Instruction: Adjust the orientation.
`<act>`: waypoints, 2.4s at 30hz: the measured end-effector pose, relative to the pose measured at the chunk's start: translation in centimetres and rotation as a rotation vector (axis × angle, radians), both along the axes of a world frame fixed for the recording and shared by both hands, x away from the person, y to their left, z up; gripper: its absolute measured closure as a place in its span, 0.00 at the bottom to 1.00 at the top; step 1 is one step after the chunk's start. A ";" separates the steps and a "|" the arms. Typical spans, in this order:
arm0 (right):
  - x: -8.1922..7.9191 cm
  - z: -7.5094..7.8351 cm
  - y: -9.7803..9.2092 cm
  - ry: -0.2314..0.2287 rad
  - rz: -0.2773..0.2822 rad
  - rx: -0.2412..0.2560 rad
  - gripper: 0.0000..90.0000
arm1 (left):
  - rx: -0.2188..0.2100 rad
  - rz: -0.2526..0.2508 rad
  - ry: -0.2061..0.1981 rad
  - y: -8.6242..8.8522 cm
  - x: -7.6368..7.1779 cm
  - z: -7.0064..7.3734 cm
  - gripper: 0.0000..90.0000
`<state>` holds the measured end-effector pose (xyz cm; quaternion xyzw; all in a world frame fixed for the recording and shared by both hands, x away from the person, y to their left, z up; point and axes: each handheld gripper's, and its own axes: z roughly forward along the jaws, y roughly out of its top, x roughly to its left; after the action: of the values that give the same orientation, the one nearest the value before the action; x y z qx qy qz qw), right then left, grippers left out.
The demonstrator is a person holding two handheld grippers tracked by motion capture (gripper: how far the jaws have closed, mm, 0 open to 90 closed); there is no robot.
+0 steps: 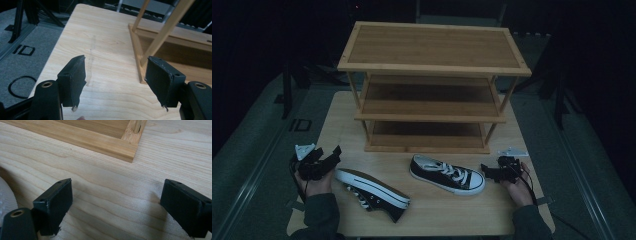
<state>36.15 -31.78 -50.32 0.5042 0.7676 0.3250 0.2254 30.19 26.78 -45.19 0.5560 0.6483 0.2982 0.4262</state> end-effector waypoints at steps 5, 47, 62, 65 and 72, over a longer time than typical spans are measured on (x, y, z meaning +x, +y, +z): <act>0.0 0.0 0.0 0.000 0.002 0.000 0.11 | 0.013 -0.043 0.002 -0.8 -0.1 0.3 0.38; -0.5 0.0 0.1 -0.001 -0.024 0.002 0.12 | 0.067 -0.411 0.057 -6.5 -8.6 0.0 0.97; -0.5 0.0 0.1 -0.002 -0.025 0.001 0.12 | 0.058 -0.474 0.027 -8.2 -4.5 0.9 0.94; -0.5 0.0 0.1 -0.002 -0.025 0.001 0.12 | 0.097 -0.478 0.037 -9.1 -3.3 1.3 0.93; -0.5 0.0 0.1 -0.002 -0.025 0.001 0.12 | 0.093 -0.501 0.056 -10.1 -0.5 1.3 0.93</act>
<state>35.61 -31.69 -50.34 0.5136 0.7609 0.3231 0.2297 29.66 16.69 -43.94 0.7263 0.4873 0.1973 0.4428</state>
